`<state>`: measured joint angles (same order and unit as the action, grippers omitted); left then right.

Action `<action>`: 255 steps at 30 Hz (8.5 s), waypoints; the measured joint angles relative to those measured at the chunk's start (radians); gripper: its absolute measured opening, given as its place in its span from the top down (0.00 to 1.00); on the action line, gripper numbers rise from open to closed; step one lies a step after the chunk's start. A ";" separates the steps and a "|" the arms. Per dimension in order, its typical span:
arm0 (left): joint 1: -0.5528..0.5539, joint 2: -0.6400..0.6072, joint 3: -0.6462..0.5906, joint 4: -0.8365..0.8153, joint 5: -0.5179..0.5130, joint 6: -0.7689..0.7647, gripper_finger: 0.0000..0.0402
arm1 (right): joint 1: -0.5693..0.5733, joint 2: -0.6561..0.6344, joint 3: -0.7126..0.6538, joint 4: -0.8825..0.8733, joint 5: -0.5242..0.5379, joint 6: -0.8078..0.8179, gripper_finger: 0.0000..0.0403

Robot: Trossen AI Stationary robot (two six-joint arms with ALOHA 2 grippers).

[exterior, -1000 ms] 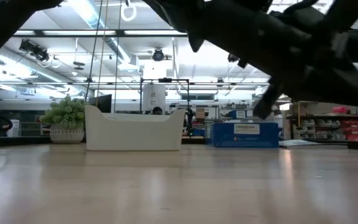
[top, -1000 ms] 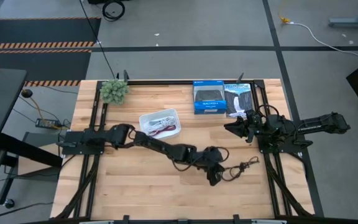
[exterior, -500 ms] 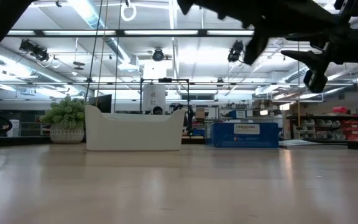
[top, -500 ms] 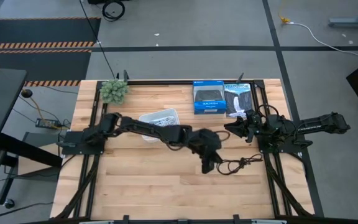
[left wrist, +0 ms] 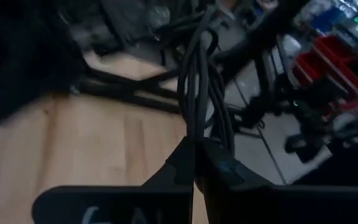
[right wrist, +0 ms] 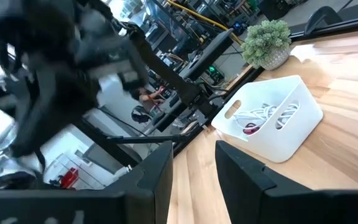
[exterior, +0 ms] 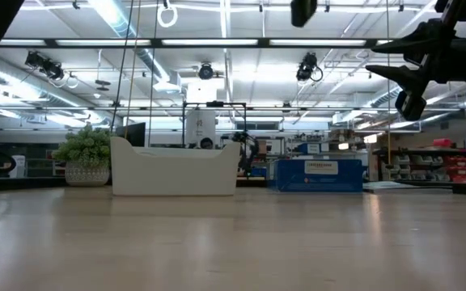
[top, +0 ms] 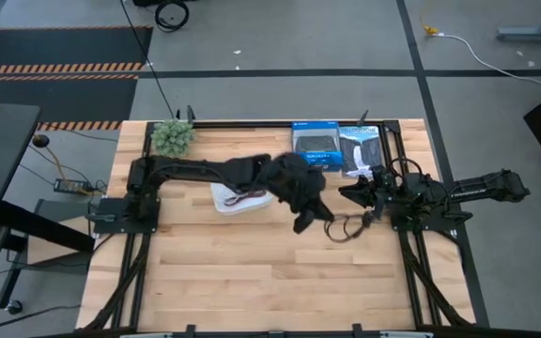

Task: Pick and place USB-C Cables
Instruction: Put the black cable charger into the white bin, then return to Home Position

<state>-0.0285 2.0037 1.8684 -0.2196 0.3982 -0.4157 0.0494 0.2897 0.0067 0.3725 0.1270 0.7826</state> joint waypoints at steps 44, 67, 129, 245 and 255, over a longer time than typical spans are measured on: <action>0.091 -0.265 0.005 -1.261 -0.579 0.229 0.97 | 0.000 -0.001 0.000 0.020 -0.001 0.000 0.68; 0.098 -0.237 -0.342 -1.085 -0.614 0.226 0.97 | 0.000 0.000 0.000 0.022 0.003 0.000 0.68; 0.145 -0.325 -0.603 -0.623 -0.471 0.229 0.97 | 0.000 0.000 0.000 0.026 0.003 0.000 0.68; 0.175 -1.866 -1.861 0.254 -0.448 -0.070 0.98 | 0.000 0.005 0.000 0.045 0.001 0.000 0.68; 0.176 -1.866 -1.861 0.260 -0.461 -0.022 0.96 | 0.000 0.005 0.000 0.045 0.001 0.000 0.68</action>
<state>0.1471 0.1375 0.0074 0.0409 -0.0630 -0.4373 0.0498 0.2947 0.0063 0.4174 0.1284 0.7826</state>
